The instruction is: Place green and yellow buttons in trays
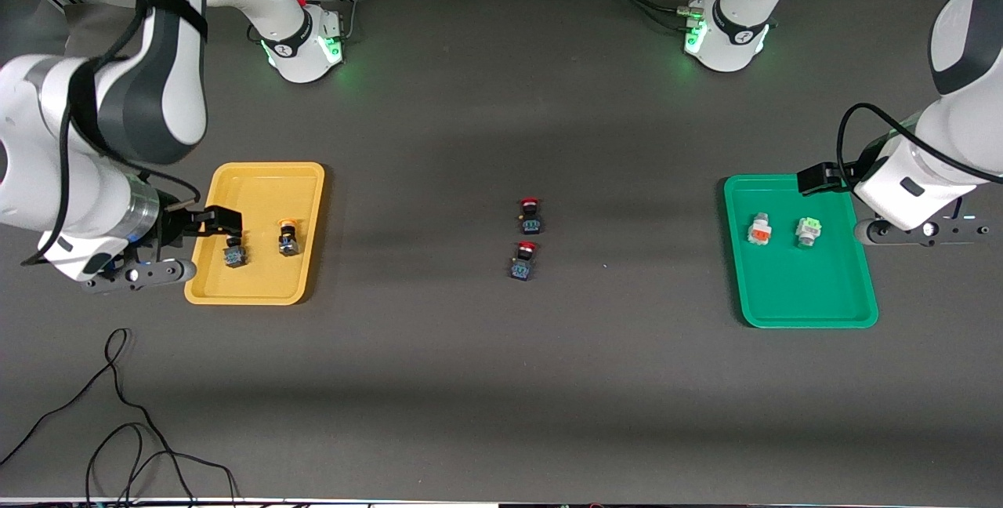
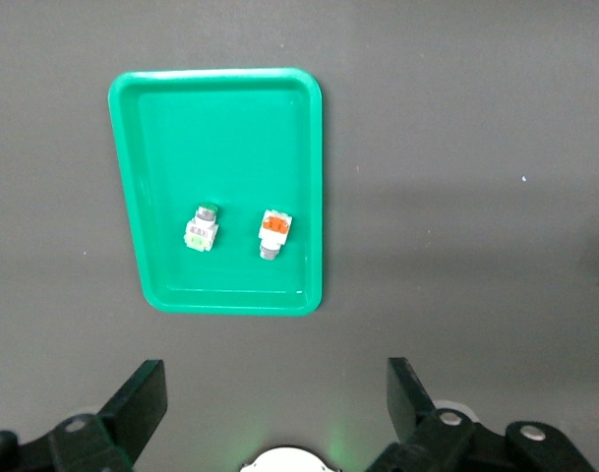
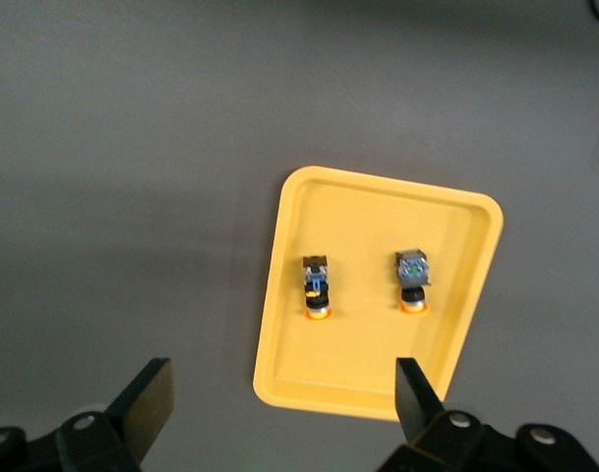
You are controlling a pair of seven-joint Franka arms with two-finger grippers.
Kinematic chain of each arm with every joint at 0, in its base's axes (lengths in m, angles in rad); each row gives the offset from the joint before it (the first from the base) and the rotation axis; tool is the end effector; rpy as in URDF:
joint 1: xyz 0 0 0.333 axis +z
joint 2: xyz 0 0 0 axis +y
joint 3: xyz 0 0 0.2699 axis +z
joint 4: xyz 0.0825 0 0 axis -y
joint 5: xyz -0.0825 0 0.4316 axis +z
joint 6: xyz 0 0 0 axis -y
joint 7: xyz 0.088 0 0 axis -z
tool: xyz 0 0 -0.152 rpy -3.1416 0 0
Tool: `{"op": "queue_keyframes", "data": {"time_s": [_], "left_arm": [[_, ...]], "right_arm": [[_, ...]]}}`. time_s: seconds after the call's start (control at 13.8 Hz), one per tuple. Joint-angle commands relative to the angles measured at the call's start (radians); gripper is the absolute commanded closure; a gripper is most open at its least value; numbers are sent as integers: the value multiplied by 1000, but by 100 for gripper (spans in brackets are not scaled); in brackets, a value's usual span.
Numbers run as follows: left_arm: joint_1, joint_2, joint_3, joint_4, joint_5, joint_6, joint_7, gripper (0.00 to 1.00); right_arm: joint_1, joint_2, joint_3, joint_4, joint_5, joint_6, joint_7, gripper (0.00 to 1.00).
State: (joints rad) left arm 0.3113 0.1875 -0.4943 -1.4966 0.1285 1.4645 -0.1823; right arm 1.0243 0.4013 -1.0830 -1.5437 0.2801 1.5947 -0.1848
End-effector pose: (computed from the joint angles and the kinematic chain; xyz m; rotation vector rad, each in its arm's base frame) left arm 0.6158 -0.0768 0.4611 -3.0535 0.0017 0.2860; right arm 0.6405 0.0582 0.4124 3.0711 0.1680 -0.2215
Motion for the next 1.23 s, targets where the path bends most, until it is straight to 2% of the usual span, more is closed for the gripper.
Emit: {"op": "queue_keyframes", "data": {"time_s": [0.0,0.07,0.22,0.29,0.43,0.58,0.72,0.8,0.87,1.16], "left_arm": [[0,-16,3,-4,2,16,20,0],[-7,-19,11,-7,-4,25,23,0],[-154,-28,142,-10,-7,27,9,0],[-182,-37,195,-11,-10,23,21,0],[-314,-51,317,-16,-10,27,23,0],[-330,-48,335,-24,-10,30,24,0],[-345,-46,313,-33,0,11,-2,0],[-350,-45,306,-39,0,13,-2,0],[-347,-46,298,-45,-1,5,-2,0],[-328,-45,286,-44,2,-16,15,0]], "right_arm": [[-119,-191,231,-18,-157,-15,161,0],[-203,-235,332,-30,-203,-19,183,0],[-378,-298,515,-45,-257,-39,196,0],[-464,-324,594,-50,-266,-51,194,0],[-620,-352,722,-52,-271,-73,193,0],[-808,-378,877,-65,-269,-76,191,0],[-1031,-394,1071,-72,-269,-76,193,0],[-1102,-397,1136,-72,-269,-76,194,0],[-1124,-398,1153,-72,-271,-73,194,0],[-1127,-398,1143,-73,-272,-64,196,0]]}}
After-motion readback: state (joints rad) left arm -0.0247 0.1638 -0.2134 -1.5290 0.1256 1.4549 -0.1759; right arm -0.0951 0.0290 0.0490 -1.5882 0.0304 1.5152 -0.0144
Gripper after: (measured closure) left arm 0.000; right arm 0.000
